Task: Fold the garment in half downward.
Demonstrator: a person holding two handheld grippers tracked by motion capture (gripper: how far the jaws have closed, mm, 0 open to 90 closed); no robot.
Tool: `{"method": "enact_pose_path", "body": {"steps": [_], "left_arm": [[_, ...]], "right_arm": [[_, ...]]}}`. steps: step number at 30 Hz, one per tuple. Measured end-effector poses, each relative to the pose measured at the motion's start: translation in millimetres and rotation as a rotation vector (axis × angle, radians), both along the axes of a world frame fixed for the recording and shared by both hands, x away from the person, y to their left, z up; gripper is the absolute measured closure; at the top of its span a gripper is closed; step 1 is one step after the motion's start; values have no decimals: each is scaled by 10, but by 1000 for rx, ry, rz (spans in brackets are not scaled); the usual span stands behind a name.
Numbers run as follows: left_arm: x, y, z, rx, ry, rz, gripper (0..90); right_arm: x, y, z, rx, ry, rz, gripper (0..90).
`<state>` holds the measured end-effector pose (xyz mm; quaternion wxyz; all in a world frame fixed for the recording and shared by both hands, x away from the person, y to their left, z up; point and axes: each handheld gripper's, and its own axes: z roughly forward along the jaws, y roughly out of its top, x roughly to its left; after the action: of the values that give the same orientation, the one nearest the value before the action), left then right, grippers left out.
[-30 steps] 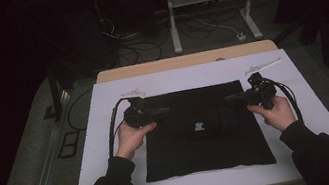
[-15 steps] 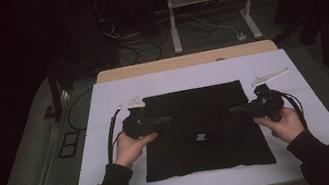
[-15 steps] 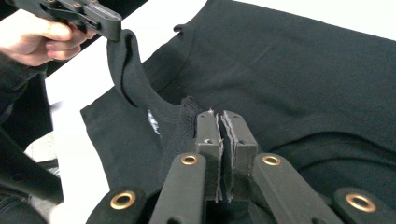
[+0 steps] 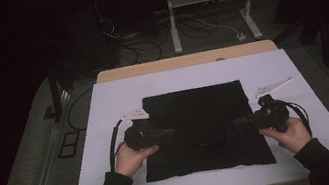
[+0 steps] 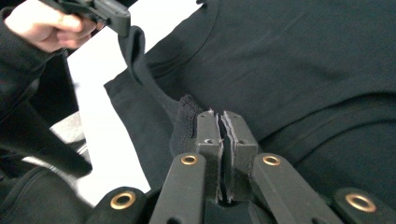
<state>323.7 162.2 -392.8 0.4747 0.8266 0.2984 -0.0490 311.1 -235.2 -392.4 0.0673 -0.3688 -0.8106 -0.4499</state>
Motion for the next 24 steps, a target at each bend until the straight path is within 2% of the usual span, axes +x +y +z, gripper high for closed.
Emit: {"method": "enact_pose_path", "body": {"steps": [7,12,15,17,24], "left_arm": [[-113,60,-32,-8,19,-1,882],[-209,37,-71,13,33,-25,882],[-252,27,-91,34,38,-47,882],[-281,13,-106,62,34,-64,882],[-405,-22,-179,135,61,-148,883]], "right_arm": [[-94,41,-68,-13,25,26,848],[-173,41,-103,-20,49,43,848],[-242,48,-124,-27,69,60,848],[-286,55,-147,-24,86,93,847],[-398,82,-236,-62,131,143,847]]}}
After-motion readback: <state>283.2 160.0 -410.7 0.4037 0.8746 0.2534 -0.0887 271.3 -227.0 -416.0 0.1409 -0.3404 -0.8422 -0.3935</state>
